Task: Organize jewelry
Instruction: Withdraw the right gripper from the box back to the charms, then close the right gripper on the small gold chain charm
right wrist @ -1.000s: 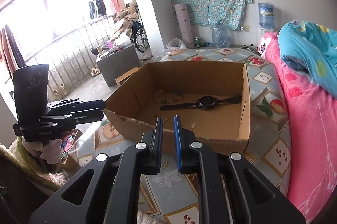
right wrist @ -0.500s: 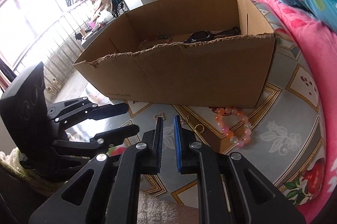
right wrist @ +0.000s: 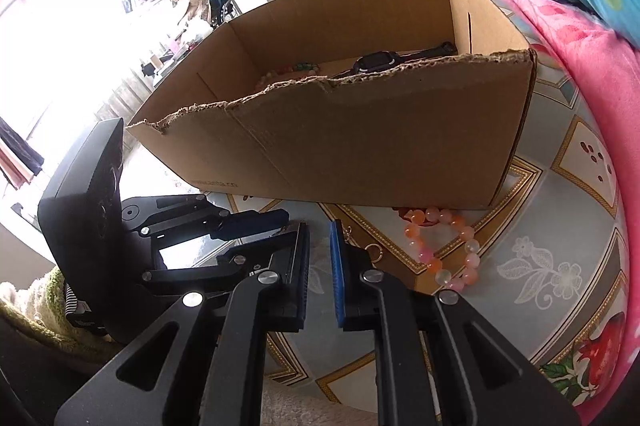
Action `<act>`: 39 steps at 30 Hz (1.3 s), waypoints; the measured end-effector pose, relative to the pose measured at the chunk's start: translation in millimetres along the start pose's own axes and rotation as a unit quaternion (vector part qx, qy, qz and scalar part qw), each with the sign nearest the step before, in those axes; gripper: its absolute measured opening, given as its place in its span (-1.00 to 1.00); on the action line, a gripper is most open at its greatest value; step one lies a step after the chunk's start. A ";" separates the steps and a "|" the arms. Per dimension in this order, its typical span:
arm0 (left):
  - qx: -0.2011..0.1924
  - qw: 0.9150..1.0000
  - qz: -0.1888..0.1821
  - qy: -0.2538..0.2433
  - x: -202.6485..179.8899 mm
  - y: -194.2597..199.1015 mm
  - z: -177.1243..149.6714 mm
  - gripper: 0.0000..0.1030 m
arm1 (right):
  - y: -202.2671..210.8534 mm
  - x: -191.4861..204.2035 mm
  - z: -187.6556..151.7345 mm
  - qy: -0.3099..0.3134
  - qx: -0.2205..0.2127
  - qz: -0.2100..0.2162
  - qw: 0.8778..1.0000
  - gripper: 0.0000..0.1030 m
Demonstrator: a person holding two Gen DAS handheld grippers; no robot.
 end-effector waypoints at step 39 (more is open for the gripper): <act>0.002 1.000 0.026 -0.003 -16.0 3.3 -11.1 -0.81 | -0.3 7.1 -5.8 -0.002 -0.005 -0.003 1.000 -0.78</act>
Point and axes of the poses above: each gripper's, at about its wrist camera, not at the fingertips, and y roughly against the way its jaws point, x to its left, z to its top, the point moved 9 cm from there along -y, roughly the way its jaws point, and after that the axes turned 7 degrees about -z, right-handed, at the moved point
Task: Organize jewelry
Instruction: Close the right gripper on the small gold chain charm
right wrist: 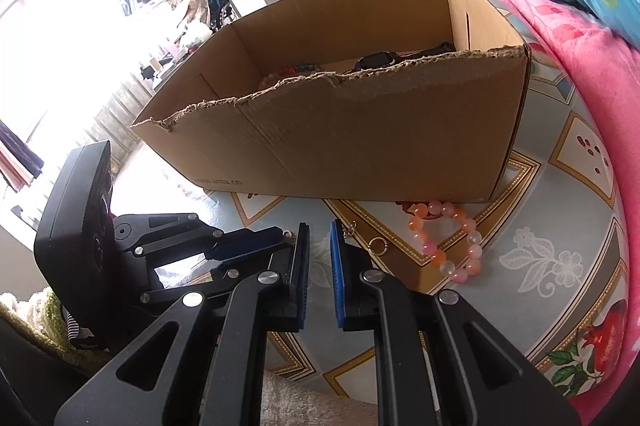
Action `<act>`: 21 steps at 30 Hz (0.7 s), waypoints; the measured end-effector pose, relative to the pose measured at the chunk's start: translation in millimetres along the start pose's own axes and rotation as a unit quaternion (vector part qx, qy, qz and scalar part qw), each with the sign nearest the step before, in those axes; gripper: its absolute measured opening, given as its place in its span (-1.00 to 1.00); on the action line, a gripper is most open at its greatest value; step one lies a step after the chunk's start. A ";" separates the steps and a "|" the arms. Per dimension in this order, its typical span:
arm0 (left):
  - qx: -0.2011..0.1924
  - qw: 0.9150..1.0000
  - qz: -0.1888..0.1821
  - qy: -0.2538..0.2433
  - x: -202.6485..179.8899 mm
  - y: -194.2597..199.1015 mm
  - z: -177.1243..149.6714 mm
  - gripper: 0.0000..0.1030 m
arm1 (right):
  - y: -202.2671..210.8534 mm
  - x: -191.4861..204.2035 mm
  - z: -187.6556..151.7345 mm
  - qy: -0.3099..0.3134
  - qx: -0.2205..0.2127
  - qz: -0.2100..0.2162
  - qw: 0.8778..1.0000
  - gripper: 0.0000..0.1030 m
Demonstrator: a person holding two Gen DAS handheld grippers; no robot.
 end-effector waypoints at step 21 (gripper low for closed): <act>-0.018 0.998 0.028 0.044 31.9 28.7 -3.2 -0.81 | -40.1 8.1 -10.1 0.084 0.020 -0.118 0.989 -0.78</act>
Point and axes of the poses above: each gripper's, at about its wrist camera, not at the fingertips, and y roughly against the way its jaws point, x to its left, z to its top, the point moved 9 cm from there along -y, roughly the way its jaws point, and after that the axes turned 7 degrees about -z, right-handed, at the moved point
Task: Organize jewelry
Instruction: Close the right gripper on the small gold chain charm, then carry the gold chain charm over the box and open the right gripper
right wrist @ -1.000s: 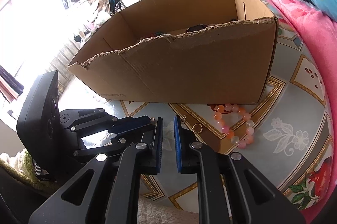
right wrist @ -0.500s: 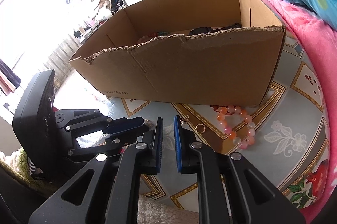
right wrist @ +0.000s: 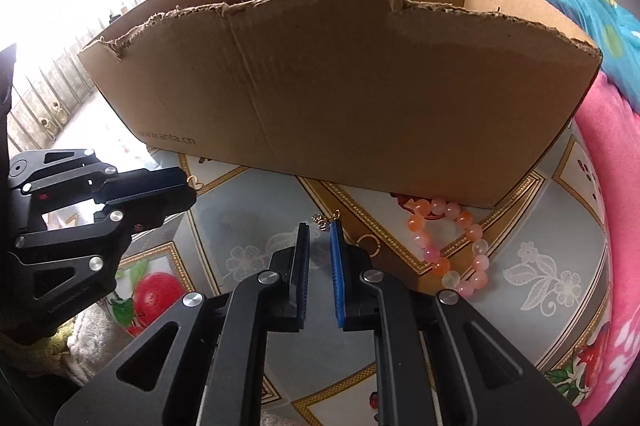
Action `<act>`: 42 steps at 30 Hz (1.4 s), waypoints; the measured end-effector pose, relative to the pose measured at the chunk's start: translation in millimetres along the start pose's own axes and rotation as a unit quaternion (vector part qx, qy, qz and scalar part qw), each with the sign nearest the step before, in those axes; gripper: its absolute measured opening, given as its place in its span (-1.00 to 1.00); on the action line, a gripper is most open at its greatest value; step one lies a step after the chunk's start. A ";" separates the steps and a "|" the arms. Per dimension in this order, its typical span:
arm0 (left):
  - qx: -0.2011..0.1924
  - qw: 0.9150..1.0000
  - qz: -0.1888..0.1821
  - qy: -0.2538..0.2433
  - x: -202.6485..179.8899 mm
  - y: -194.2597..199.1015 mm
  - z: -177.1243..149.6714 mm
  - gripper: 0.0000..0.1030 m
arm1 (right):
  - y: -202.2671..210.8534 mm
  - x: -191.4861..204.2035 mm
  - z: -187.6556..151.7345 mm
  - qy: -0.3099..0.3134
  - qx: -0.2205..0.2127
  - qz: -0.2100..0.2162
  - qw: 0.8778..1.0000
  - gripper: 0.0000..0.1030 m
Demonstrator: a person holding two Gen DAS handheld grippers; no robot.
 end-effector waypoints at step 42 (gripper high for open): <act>-0.022 1.000 -0.005 -0.011 -6.1 25.6 -3.3 -0.81 | 4.8 -4.4 13.4 0.012 0.006 0.029 1.000 -0.63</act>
Point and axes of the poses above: each gripper's, at about its wrist camera, not at the fingertips, and y roughly against the way its jaws point, x to its left, z to its top, the point moved 9 cm from there along -y, roughly the way its jaws point, and after that the axes turned 7 degrees about -z, right-handed, at the moved point
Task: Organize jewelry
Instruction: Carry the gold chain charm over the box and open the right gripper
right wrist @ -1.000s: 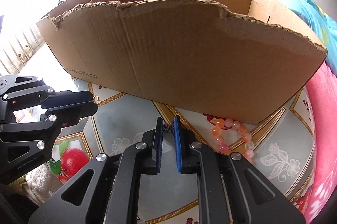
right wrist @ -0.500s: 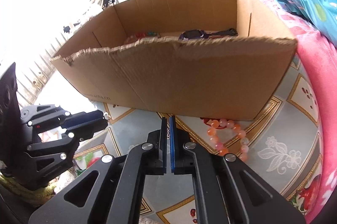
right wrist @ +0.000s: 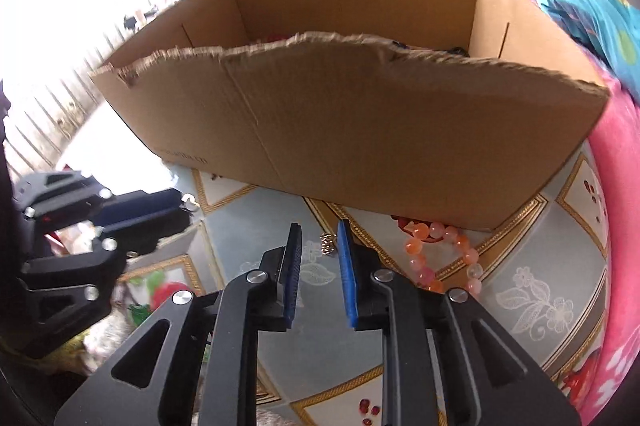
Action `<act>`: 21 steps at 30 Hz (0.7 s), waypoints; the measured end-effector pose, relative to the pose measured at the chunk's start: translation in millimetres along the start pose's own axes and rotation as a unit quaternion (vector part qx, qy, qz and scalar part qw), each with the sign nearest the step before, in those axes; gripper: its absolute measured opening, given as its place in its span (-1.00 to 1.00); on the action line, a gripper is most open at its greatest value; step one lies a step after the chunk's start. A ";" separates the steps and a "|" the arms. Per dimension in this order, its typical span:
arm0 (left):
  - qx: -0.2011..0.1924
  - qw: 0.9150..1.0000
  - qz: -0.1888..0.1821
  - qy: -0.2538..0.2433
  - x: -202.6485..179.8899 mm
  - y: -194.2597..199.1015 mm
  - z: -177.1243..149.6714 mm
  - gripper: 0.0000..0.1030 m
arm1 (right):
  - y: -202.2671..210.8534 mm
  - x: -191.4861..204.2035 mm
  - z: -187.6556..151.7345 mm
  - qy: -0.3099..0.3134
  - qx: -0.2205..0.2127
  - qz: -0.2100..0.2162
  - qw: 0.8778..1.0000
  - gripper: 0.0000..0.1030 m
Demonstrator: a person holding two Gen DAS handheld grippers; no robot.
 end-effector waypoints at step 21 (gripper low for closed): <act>-0.008 1.000 0.003 0.003 0.3 4.2 -0.3 -0.81 | 40.4 -17.7 8.0 -0.059 -0.014 0.068 0.996 -0.98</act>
Point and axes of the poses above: each gripper's, at about its wrist camera, not at the fingertips, and y roughly against the way its jaws point, x to its left, z to its top, the point moved 9 cm from there along -y, roughly the way its jaws point, and after that the axes turned 7 degrees about -z, right-handed, at the moved point
